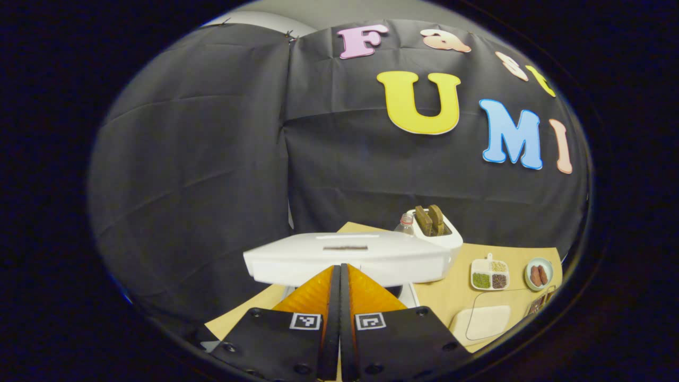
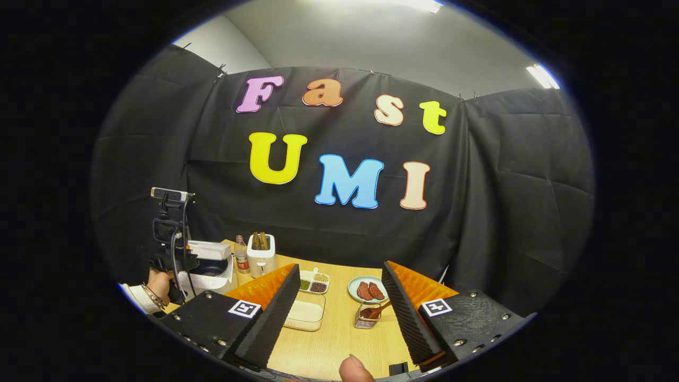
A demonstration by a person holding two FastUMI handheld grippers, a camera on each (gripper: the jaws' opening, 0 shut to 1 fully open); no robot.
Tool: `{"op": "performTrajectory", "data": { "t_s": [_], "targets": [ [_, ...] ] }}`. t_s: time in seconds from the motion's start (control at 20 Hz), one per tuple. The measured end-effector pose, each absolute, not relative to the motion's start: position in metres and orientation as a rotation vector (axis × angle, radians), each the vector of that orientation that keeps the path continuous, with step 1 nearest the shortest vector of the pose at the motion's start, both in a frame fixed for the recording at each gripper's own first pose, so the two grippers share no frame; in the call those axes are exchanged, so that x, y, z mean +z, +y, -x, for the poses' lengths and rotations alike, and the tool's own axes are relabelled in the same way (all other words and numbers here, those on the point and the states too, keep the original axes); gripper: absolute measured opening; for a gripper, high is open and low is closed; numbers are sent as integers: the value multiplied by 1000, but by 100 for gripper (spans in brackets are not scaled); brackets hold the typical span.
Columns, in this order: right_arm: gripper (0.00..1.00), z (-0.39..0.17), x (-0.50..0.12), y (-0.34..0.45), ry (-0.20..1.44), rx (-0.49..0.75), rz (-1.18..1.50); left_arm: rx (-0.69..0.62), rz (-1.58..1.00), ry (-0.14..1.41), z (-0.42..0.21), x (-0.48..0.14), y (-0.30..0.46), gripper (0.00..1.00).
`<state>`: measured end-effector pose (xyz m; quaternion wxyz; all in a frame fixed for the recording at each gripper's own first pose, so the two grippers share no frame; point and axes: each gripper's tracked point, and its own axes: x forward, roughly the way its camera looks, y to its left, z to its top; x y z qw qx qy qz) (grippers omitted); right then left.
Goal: Close the left gripper, press the button to open the rice cooker; take a wooden spoon from the chopstick holder with the right hand, scoop a spoonful of rice and pour it into the rice cooker, then put the wooden spoon back into the chopstick holder.
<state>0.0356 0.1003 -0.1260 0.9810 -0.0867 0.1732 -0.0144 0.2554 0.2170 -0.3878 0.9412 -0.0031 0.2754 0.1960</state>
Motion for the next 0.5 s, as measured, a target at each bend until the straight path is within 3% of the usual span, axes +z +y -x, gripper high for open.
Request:
{"op": "performTrajectory", "data": {
  "t_s": [0.5],
  "targets": [
    [94,-37,-126,79,336,-72,171,382,7,543,-224,-375,224,10]
  ]
}}
